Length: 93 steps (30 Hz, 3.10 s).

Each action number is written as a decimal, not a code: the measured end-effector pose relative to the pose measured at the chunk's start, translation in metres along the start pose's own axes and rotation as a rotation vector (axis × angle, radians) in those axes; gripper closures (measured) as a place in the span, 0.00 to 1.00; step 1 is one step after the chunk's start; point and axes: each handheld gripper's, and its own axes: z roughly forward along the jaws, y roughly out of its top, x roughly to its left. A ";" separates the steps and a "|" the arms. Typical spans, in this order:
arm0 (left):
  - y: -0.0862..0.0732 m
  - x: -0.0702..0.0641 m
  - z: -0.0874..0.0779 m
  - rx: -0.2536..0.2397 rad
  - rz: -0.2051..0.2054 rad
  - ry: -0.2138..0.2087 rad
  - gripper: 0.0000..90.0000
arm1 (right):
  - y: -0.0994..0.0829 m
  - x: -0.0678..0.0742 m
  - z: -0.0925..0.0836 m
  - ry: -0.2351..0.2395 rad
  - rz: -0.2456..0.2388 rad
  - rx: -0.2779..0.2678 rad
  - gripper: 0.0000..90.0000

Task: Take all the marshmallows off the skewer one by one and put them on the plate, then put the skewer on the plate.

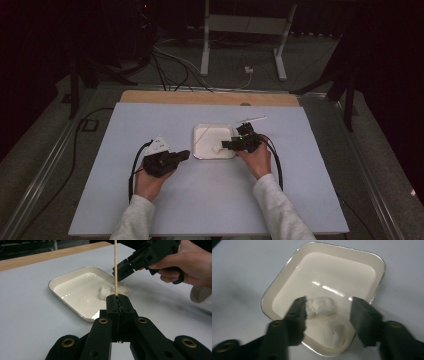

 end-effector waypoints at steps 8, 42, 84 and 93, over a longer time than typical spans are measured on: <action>0.000 -0.001 -0.001 -0.009 -0.014 0.009 1.00 | -0.002 0.002 -0.009 0.096 -0.016 -0.067 0.17; 0.025 -0.001 0.017 -0.017 -0.071 0.080 1.00 | -0.031 0.010 -0.065 0.089 -0.157 -0.322 0.00; 0.024 0.009 0.097 0.074 -0.186 0.209 1.00 | -0.096 -0.018 -0.125 -0.018 -0.168 -0.461 0.00; 0.014 0.009 0.109 0.114 -0.224 0.238 1.00 | -0.097 -0.020 -0.128 -0.018 -0.160 -0.471 0.00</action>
